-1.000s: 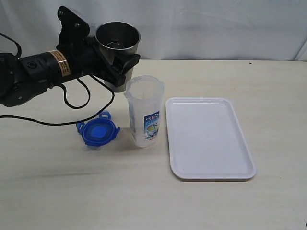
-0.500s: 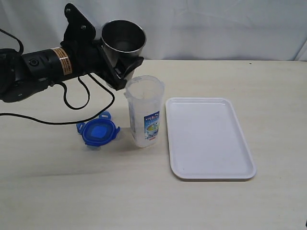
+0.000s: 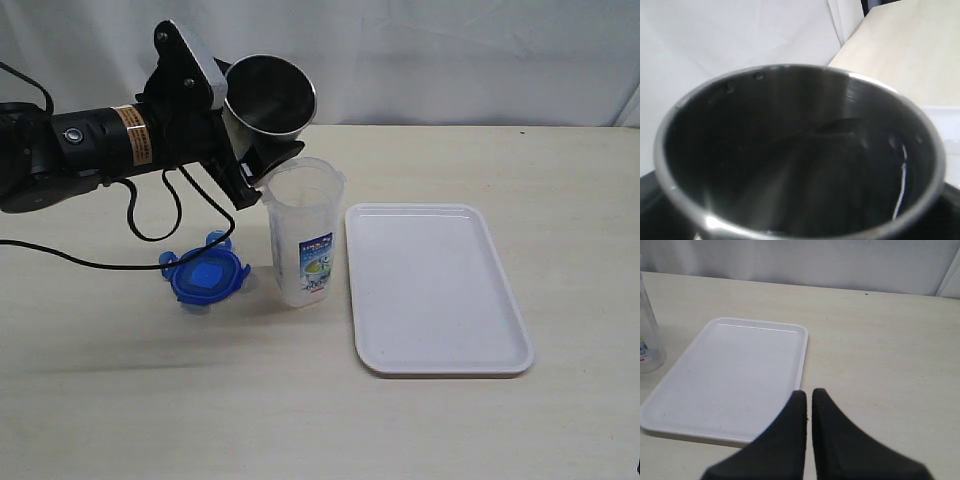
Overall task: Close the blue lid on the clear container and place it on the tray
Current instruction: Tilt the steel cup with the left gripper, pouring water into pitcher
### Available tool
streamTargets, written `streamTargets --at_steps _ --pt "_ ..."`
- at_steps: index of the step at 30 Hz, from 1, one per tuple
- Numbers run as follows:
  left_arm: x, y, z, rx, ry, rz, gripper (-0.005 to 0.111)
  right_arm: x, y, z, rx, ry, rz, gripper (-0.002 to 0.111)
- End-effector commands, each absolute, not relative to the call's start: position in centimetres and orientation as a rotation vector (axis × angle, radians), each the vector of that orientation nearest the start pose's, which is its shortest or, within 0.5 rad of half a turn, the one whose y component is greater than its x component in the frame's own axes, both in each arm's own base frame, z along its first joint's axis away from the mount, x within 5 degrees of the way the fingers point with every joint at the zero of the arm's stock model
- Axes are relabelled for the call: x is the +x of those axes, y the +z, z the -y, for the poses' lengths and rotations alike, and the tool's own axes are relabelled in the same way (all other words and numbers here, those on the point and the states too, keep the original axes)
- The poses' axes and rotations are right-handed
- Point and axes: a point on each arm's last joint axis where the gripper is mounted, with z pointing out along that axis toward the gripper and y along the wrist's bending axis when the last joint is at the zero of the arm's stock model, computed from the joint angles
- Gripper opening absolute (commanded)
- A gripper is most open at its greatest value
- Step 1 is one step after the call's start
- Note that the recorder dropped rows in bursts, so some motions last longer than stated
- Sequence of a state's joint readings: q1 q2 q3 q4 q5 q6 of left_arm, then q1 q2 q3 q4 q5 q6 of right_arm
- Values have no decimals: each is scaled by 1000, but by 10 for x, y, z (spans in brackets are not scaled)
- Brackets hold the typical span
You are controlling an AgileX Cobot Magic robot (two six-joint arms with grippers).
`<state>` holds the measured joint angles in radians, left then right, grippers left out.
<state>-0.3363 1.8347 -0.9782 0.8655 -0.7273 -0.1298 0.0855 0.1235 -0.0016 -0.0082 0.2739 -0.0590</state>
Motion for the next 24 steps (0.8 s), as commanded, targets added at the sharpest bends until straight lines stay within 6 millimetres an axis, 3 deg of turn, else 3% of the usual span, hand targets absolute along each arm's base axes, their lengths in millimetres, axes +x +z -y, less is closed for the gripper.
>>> streamTargets --at_steps 1,24 --pt "345 224 173 1117 -292 -1279 0 63 182 -5 -133 12 -1867 5" --pt "345 224 173 1232 -146 -1155 0 63 182 -5 -133 12 -1867 5"
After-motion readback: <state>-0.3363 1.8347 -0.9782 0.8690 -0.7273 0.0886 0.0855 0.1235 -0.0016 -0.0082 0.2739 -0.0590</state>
